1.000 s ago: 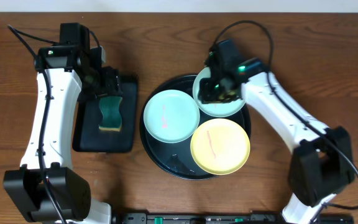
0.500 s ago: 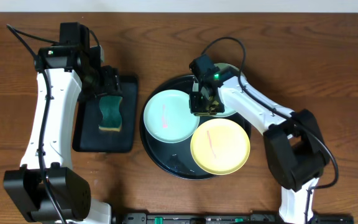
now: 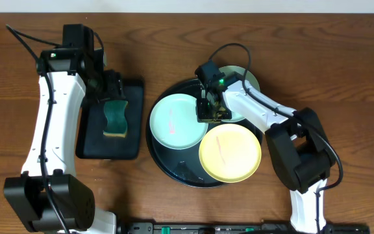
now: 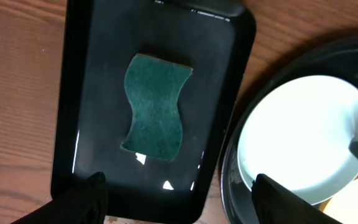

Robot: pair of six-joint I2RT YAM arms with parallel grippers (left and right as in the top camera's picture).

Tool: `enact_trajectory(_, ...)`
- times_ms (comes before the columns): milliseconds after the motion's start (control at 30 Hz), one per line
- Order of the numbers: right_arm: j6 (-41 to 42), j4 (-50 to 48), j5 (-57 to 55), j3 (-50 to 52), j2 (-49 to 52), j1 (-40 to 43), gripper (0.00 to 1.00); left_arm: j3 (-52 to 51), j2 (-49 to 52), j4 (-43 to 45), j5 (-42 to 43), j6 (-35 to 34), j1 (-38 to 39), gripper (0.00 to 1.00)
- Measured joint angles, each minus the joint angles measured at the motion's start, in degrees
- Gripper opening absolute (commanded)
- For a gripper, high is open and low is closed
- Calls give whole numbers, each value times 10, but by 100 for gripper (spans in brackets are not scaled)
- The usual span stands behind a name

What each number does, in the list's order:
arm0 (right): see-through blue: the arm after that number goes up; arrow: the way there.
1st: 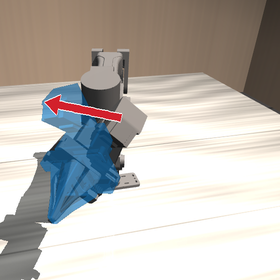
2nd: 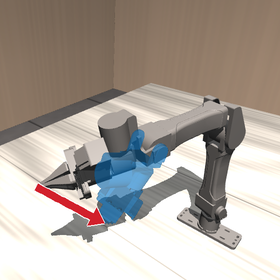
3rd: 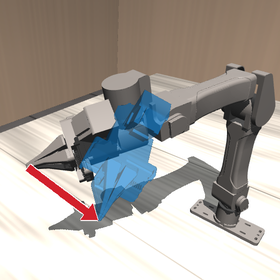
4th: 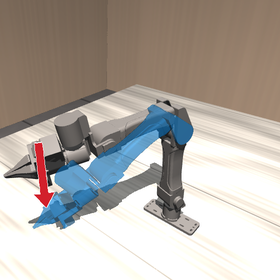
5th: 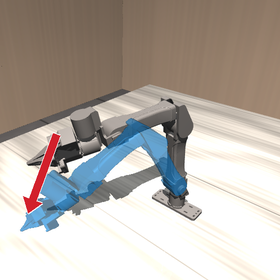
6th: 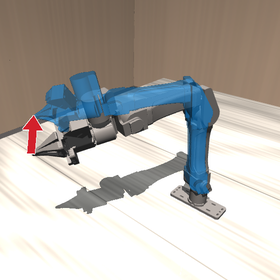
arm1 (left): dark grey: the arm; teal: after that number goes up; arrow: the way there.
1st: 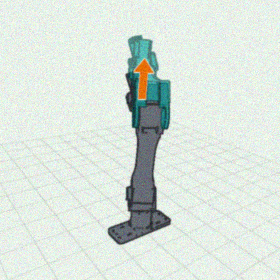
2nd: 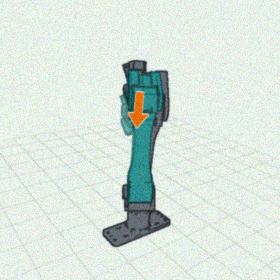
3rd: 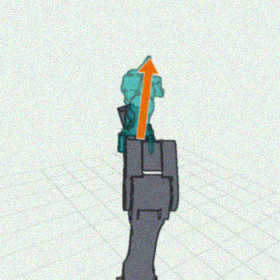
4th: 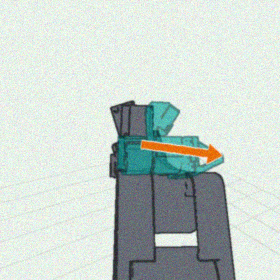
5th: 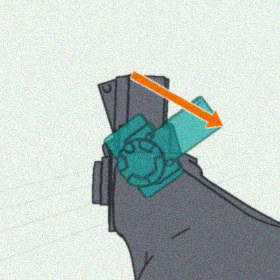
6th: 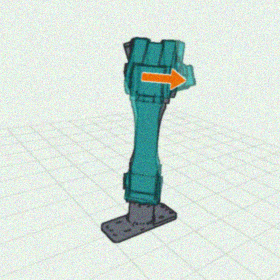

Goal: Clean dirty plates on tray and stack at the side

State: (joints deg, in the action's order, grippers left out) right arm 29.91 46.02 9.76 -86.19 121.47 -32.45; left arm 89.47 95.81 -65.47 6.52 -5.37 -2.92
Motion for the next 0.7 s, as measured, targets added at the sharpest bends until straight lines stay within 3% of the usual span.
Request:
enact_trajectory(233,0,0,-5,0,0,-2,1,-18,23,3,-8,10,0,73)
enact_trajectory(500,0,1,-6,0,0,-2,1,-29,122,38,-9,39,0,54)
enact_trajectory(700,0,1,-6,0,0,-2,1,-29,186,56,-9,50,-10,51)
